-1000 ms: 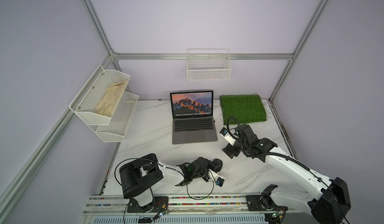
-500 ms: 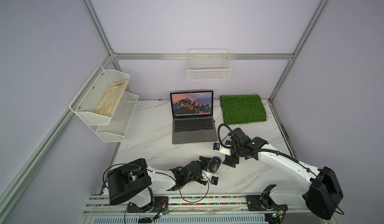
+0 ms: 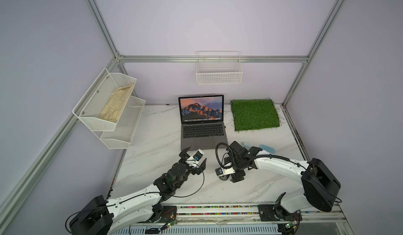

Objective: Insert the wireless mouse receiver into the laptop
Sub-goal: Move the mouse to the center of the board.

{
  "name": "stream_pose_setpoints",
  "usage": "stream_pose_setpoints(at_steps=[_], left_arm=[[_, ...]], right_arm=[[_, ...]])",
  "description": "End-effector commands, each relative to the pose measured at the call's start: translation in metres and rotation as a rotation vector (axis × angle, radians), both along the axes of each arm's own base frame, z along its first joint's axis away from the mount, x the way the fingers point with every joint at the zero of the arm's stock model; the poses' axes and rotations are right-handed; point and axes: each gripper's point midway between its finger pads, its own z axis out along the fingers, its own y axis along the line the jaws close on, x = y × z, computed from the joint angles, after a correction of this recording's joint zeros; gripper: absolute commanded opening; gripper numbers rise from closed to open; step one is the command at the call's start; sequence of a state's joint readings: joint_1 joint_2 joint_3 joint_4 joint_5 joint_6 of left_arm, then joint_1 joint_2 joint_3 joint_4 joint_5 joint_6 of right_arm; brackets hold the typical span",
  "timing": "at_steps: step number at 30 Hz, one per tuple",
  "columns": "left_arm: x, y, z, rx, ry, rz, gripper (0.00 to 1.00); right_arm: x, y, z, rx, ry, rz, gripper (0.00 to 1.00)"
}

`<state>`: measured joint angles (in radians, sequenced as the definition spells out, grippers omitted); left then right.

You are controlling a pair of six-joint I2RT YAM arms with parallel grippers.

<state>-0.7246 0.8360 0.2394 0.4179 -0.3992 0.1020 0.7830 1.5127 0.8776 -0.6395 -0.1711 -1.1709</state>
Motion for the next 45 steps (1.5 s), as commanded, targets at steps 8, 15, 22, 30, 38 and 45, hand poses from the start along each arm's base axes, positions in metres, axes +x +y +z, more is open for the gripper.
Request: stream_pose_setpoints(at_steps=[8,15,22,30,38,45], left_arm=[[0.010,0.091,-0.011,-0.546,0.183,0.369,1.00],[0.019,0.100,-0.015,-0.612,0.232,0.401,1.00],[0.032,0.117,-0.019,-0.632,0.286,0.513,1.00],[0.032,0.163,-0.026,-0.636,0.268,0.750,1.00],[0.022,0.199,-0.025,-0.613,0.259,0.917,1.00],[0.016,0.215,-0.032,-0.552,0.274,0.990,1.00]], right_arm=[[0.012,0.015,-0.015,-0.059,-0.085,0.100,0.88],[0.021,0.004,-0.030,-0.133,-0.093,0.011,0.71],[0.059,-0.027,-0.029,-0.157,-0.091,-0.389,0.56],[0.130,-0.075,-0.019,-0.117,-0.035,-1.068,0.53],[0.178,-0.119,-0.042,-0.206,0.002,-1.544,0.47],[0.192,-0.150,-0.047,-0.194,0.073,-1.859,0.49]])
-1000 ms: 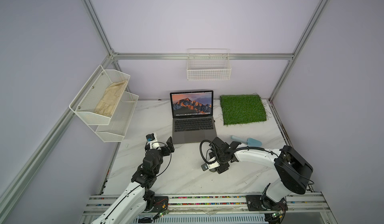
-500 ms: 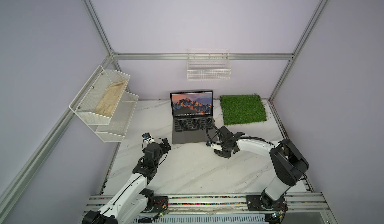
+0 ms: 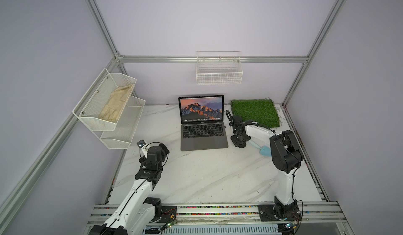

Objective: Insert the wireless mouse receiver into the laptop
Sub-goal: Move the mouse to the center of the board, then reset both arms

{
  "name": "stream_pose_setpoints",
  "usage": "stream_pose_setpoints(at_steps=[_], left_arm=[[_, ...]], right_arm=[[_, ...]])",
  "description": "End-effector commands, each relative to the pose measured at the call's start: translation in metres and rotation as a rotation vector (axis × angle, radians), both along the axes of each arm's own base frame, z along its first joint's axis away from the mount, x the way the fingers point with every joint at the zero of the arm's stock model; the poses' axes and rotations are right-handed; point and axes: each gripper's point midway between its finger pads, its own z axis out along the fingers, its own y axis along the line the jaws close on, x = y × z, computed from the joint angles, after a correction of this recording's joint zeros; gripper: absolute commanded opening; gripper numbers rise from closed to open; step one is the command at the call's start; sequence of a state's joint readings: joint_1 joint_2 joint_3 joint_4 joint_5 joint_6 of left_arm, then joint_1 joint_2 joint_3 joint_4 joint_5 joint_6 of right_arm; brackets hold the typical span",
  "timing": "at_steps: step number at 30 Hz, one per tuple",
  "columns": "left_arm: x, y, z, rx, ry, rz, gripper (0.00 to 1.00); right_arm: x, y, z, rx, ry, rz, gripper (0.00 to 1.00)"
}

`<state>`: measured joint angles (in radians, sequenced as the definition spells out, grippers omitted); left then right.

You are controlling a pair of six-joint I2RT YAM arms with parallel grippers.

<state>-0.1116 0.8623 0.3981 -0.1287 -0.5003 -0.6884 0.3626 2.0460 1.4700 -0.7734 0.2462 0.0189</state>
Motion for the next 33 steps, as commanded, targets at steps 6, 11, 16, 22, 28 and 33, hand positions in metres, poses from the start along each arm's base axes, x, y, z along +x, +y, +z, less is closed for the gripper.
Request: stream_pose_setpoints(at_steps=[6,11,16,22,28,33], left_arm=[[0.007,0.023,0.016,0.140,0.040,0.057,1.00],[0.010,0.044,0.025,0.272,0.094,0.111,1.00],[0.021,0.051,0.013,0.308,0.165,0.086,1.00],[0.043,0.039,-0.004,0.334,0.162,-0.036,1.00],[0.067,0.022,-0.016,0.307,0.083,-0.203,1.00],[0.089,0.016,-0.004,0.340,-0.027,-0.272,1.00]], right_arm=[[-0.019,-0.016,-0.015,0.075,0.103,-0.265,0.63],[0.001,-0.011,0.044,0.188,-0.069,-0.284,0.88],[0.014,-0.040,0.105,0.309,-0.360,-0.391,0.97],[0.004,-0.111,0.141,0.347,-0.752,-0.552,0.97],[-0.021,-0.180,0.102,0.176,-0.881,-0.632,0.97],[-0.018,-0.183,0.071,0.237,-0.939,-0.483,0.97]])
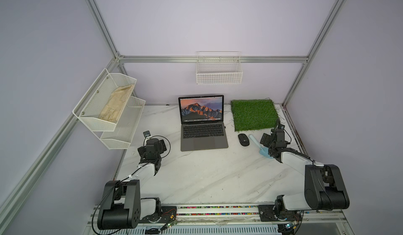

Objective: Insert the wireless mouse receiver into the laptop
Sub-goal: Reset both arms

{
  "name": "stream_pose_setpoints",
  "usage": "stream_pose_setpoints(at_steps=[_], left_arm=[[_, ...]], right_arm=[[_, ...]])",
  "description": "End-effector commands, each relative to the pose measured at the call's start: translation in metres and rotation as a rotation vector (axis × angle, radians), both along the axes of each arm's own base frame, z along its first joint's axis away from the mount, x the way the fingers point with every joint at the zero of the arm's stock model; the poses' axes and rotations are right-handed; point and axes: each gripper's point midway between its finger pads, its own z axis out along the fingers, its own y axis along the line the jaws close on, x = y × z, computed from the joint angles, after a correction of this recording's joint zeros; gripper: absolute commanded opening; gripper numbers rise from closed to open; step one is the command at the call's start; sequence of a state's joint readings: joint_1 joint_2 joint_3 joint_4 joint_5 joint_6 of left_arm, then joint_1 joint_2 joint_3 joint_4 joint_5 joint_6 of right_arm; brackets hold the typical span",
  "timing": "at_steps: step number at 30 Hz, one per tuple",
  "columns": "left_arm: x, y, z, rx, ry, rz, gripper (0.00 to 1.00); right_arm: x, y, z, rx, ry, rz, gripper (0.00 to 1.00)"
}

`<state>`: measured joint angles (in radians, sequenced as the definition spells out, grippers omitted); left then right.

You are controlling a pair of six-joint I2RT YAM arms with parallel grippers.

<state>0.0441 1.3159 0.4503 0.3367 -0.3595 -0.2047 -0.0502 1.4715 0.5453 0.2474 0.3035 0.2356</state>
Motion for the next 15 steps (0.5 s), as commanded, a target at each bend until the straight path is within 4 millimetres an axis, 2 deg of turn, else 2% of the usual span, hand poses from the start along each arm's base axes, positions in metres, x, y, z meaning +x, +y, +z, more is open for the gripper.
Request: stream_pose_setpoints(at_steps=[1,4,6,9,11,15], left_arm=[[0.024,-0.011,0.029,0.019,-0.171,-0.116,1.00],[0.031,-0.016,0.038,0.033,-0.259,-0.152,1.00],[0.037,-0.020,0.025,0.051,-0.262,-0.183,1.00],[0.037,-0.032,0.013,0.043,-0.231,-0.254,1.00],[0.037,-0.031,0.014,0.080,-0.286,-0.251,1.00],[0.039,-0.027,0.011,0.088,-0.226,-0.194,1.00]], right_arm=[[0.032,0.005,0.033,-0.033,-0.222,0.118,0.97],[0.043,0.022,0.040,-0.029,-0.298,0.245,0.97],[0.050,0.038,0.042,-0.003,-0.321,0.338,0.97],[0.052,0.049,0.052,0.025,-0.427,0.386,0.97],[0.052,0.057,0.051,0.022,-0.458,0.429,0.97],[0.046,0.060,0.037,0.007,-0.515,0.428,0.97]])
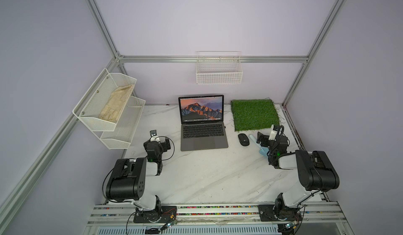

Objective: Insert the wireless mouse receiver into the laptop
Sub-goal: Reset both arms

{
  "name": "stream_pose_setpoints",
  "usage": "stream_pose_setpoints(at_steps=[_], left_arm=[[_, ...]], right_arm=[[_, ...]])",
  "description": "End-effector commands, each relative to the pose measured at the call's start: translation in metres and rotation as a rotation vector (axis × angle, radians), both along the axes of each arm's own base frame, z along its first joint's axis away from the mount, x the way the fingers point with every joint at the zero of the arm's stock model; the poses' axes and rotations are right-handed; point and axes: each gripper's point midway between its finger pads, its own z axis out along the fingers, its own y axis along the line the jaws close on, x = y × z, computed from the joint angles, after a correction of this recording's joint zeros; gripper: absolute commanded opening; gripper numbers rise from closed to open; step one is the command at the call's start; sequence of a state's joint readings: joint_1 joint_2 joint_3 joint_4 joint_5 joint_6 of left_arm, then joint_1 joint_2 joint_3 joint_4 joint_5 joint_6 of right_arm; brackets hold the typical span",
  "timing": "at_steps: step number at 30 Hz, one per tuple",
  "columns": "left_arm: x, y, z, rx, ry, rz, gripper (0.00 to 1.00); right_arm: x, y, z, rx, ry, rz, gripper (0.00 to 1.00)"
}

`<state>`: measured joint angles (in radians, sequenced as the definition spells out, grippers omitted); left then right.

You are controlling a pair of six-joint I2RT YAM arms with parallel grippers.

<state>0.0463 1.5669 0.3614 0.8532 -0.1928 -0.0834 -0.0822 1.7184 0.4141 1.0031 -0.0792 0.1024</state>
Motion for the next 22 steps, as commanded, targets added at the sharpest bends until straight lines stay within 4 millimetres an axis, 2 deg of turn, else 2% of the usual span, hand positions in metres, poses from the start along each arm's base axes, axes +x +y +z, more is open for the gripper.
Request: stream_pose_setpoints(at_steps=[1,2,4,5,7,22], left_arm=[[0.008,-0.001,0.028,0.045,-0.103,0.006,1.00],[0.008,-0.001,0.029,0.050,-0.117,0.005,1.00],[0.007,-0.001,0.028,0.051,-0.114,0.006,1.00],[0.007,-0.001,0.028,0.047,-0.111,0.005,1.00],[0.007,-0.002,0.029,0.049,-0.114,0.004,1.00],[0.007,-0.002,0.029,0.050,-0.116,0.003,1.00]], right_arm=[[0.003,0.009,0.019,-0.012,-0.137,0.038,0.97],[0.008,0.006,0.012,-0.020,-0.076,0.018,0.97],[0.019,0.012,0.010,-0.097,-0.057,-0.043,0.97],[0.019,0.017,0.009,-0.115,-0.046,-0.043,0.97],[0.018,0.012,0.011,-0.113,-0.055,-0.069,0.97],[0.018,0.013,0.010,-0.113,-0.051,-0.065,0.97]])
